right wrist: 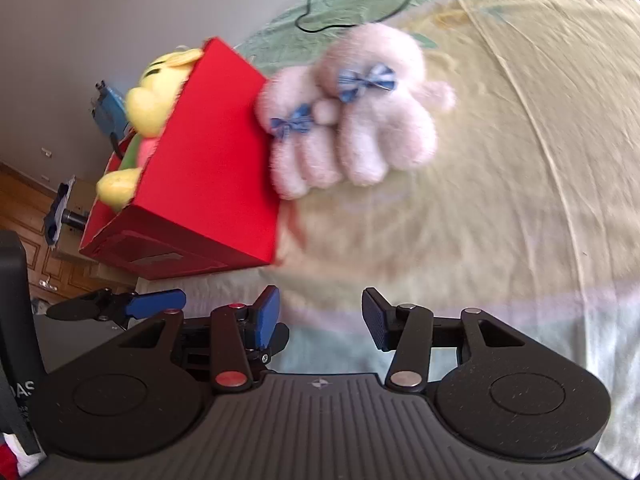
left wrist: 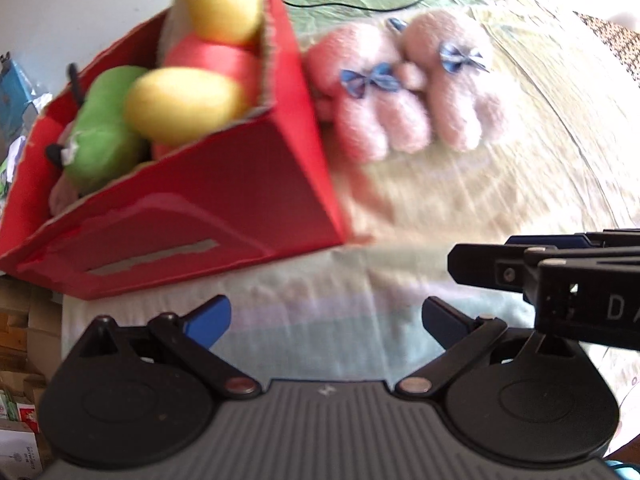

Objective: Organize objects
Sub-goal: 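Move the right gripper to the white bunny plush beside the box, then grasp the white bunny plush with the right gripper and lift it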

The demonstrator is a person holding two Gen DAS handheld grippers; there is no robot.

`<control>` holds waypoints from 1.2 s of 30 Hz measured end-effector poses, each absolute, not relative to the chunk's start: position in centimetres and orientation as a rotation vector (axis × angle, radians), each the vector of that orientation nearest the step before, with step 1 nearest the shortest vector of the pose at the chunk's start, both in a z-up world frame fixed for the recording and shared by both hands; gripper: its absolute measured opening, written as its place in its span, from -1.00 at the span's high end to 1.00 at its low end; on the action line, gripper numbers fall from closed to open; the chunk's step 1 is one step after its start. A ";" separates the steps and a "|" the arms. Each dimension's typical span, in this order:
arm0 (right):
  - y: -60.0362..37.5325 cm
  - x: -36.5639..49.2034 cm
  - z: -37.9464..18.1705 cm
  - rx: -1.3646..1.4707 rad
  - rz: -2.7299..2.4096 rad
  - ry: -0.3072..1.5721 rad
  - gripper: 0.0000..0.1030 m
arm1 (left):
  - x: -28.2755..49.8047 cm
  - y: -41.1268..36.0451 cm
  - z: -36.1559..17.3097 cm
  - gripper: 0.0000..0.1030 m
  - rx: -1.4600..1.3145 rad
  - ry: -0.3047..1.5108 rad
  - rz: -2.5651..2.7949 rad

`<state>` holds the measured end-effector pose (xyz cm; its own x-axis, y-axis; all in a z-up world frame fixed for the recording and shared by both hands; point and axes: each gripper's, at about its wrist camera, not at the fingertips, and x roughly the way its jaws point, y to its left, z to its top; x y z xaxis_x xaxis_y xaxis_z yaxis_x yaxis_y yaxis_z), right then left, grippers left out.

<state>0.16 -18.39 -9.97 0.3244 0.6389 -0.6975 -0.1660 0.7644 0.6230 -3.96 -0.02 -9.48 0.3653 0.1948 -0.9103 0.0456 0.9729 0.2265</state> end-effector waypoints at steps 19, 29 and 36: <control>-23.9 1.4 -11.8 0.572 0.483 1.068 0.52 | -3.0 -6.0 -10.7 -0.96 0.252 1.192 -0.006; -24.5 4.6 -11.0 0.645 0.483 0.991 0.60 | -1.8 -6.7 -10.1 -0.42 0.198 1.125 -0.116; -25.1 7.8 -10.9 0.726 0.514 0.982 0.18 | -1.2 -7.6 -9.4 -0.69 0.164 1.035 -0.214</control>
<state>7.78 -25.14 -10.86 0.4704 0.6839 -0.5576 -0.0691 0.6585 0.7494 -1.17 -7.58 -9.40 0.4924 -0.0986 -0.8648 0.2524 0.9670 0.0335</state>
